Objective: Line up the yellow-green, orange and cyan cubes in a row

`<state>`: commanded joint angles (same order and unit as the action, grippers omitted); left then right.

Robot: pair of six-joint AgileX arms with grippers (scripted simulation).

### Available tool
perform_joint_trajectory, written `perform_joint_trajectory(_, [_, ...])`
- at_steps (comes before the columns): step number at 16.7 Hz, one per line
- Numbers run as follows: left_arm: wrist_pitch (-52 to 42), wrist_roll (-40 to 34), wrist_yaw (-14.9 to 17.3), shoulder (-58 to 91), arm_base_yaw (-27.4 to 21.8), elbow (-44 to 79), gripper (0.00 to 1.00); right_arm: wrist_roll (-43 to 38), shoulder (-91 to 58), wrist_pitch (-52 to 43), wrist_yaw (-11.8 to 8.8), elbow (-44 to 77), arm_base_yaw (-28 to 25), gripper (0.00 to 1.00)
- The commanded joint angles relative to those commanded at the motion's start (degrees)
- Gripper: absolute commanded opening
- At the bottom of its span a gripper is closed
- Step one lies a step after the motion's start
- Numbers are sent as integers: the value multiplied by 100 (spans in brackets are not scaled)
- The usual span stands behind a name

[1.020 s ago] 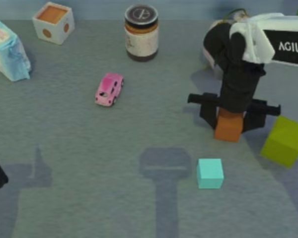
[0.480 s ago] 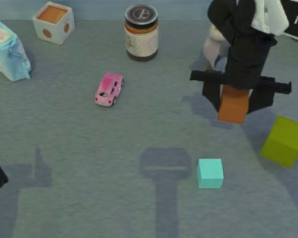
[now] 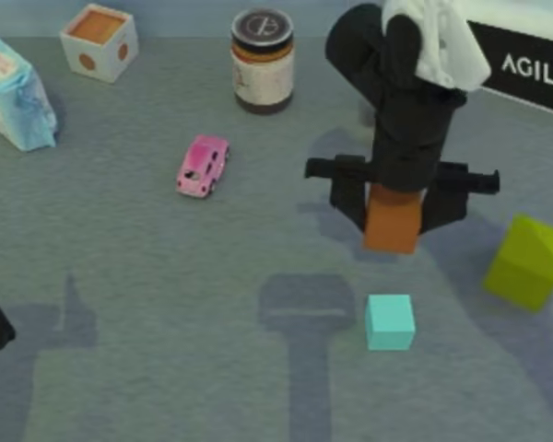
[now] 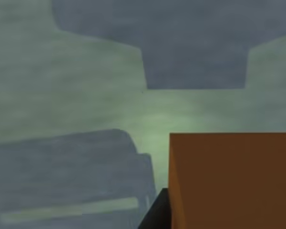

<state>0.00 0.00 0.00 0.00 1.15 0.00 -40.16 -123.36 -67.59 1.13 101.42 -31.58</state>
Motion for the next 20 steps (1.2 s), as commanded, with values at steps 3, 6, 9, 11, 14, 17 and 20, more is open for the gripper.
perform_joint_trajectory(3, [0, 0, 0, 0, 0, 0, 100, -347, 229, -45, 9, -197, -733, 0])
perform_joint_trajectory(6, [0, 0, 0, 0, 0, 0, 100, -625, 421, -76, 14, -359, -1341, 0])
perform_joint_trajectory(9, [0, 0, 0, 0, 0, 0, 100, -699, 477, -83, 15, -405, -1494, 0])
perform_joint_trajectory(11, [0, 0, 0, 0, 0, 0, 100, -702, 451, -75, 7, -383, -1474, 0])
perform_joint_trajectory(14, [0, 0, 0, 0, 0, 0, 100, -685, 390, 160, 18, -580, -1484, 0])
perform_joint_trajectory(17, [0, 0, 0, 0, 0, 0, 100, -695, 229, 804, 22, -1016, -1478, 0])
perform_joint_trajectory(20, [0, 0, 0, 0, 0, 0, 100, -697, 88, 1291, 19, -1373, -1486, 0])
